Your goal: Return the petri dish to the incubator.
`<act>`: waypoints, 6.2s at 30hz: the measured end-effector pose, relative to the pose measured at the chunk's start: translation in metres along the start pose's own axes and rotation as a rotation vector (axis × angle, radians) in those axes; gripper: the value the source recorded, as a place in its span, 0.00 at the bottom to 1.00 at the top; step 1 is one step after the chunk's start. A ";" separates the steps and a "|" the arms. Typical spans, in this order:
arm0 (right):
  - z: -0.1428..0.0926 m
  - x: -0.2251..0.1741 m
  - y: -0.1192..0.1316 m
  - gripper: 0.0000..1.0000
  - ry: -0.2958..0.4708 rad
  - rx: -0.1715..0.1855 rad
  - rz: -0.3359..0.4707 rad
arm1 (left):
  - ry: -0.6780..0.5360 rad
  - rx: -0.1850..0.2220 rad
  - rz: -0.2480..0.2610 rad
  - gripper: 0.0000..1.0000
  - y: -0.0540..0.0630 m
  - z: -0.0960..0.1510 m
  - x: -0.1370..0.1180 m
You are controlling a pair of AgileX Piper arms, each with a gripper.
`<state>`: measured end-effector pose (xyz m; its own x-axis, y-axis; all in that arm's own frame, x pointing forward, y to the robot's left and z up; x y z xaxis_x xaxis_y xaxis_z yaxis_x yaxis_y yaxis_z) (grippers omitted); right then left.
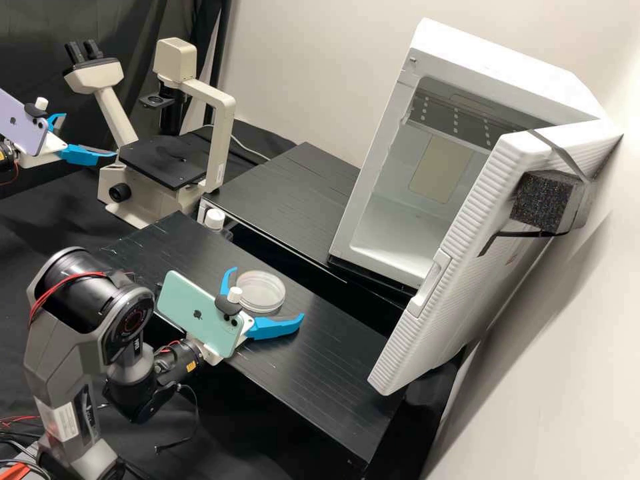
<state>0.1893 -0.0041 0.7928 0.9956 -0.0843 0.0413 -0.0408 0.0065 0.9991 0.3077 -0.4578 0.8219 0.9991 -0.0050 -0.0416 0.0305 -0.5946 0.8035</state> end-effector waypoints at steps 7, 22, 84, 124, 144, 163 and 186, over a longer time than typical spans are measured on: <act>0.002 0.000 0.002 1.00 0.009 -0.005 -0.008 | 0.000 0.000 0.000 1.00 0.000 0.000 0.000; 0.006 -0.020 0.030 1.00 0.131 -0.033 -0.135 | 0.000 0.000 0.000 1.00 0.000 0.000 0.000; -0.010 -0.003 -0.001 0.00 0.087 -0.087 -0.065 | 0.000 0.000 0.000 1.00 0.000 0.000 0.000; -0.004 -0.002 0.003 0.00 0.110 -0.081 -0.075 | 0.000 0.000 0.000 1.00 0.000 0.000 0.000; 0.019 -0.009 0.057 0.00 0.008 -0.046 0.113 | 0.000 0.000 0.000 1.00 0.000 0.000 0.000; 0.021 0.116 0.140 0.00 -0.005 -0.006 0.376 | 0.000 0.000 0.000 1.00 0.000 0.000 0.000; 0.020 0.242 0.158 0.00 -0.048 -0.060 0.312 | 0.000 0.000 0.000 1.00 0.000 0.000 0.000</act>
<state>0.4218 -0.0429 0.9605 0.9308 -0.1158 0.3468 -0.3367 0.0981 0.9365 0.3077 -0.4578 0.8219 0.9991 -0.0050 -0.0416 0.0305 -0.5946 0.8035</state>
